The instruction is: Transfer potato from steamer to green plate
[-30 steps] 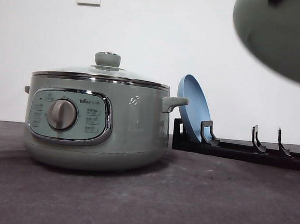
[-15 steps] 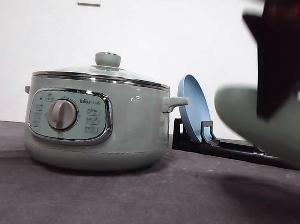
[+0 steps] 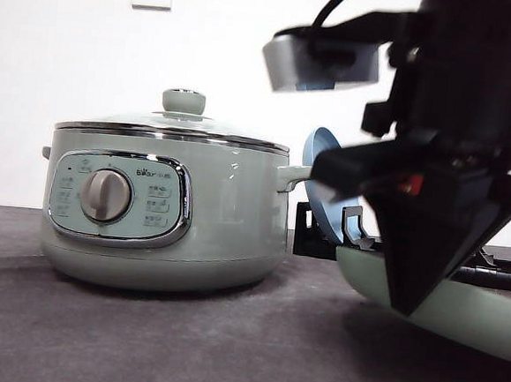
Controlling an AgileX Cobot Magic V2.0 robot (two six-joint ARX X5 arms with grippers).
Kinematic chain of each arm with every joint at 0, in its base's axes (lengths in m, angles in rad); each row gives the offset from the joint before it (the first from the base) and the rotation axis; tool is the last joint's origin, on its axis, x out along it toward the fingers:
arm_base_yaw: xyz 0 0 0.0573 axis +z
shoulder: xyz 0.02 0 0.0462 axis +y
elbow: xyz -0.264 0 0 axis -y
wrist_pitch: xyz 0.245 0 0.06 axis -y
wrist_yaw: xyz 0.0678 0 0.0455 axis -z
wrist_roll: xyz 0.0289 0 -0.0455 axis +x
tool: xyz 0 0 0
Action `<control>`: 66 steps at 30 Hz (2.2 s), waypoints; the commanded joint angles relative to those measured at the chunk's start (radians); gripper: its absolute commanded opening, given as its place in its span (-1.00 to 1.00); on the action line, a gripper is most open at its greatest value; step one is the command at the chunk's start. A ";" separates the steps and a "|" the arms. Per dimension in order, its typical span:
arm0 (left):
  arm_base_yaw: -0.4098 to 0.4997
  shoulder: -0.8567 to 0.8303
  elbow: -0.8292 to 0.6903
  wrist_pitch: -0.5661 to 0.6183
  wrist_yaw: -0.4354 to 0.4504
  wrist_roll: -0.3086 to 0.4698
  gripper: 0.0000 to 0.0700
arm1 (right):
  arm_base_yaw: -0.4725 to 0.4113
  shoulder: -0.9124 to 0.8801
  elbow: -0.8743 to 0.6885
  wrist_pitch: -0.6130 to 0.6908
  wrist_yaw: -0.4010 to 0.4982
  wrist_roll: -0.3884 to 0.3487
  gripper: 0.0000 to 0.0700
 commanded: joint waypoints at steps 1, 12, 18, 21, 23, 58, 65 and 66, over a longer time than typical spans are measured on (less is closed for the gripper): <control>-0.006 0.012 0.023 0.004 0.008 0.014 1.00 | 0.012 0.028 0.005 0.019 -0.017 0.008 -1.00; -0.006 0.012 0.023 0.004 0.008 0.016 1.00 | 0.013 0.045 0.006 0.061 -0.053 0.007 -0.50; -0.006 0.012 0.023 0.004 0.008 0.020 1.00 | -0.026 0.028 0.031 0.055 -0.169 0.009 0.29; -0.006 0.012 0.023 0.002 0.008 0.020 1.00 | -0.066 -0.011 0.062 0.055 -0.230 0.004 0.56; -0.008 0.012 0.023 0.000 0.008 0.020 1.00 | -0.102 -0.050 0.085 0.054 -0.262 -0.002 0.68; -0.017 0.013 0.023 -0.024 -0.008 0.041 1.00 | -0.652 -0.884 0.117 -0.136 -0.530 -0.129 0.98; -0.017 0.013 0.023 -0.027 -0.090 0.041 1.00 | -0.652 -0.885 0.117 -0.130 -0.589 -0.119 0.98; -0.017 0.013 0.023 -0.026 -0.105 0.041 1.00 | -0.652 -0.885 0.117 -0.127 -0.589 -0.119 0.98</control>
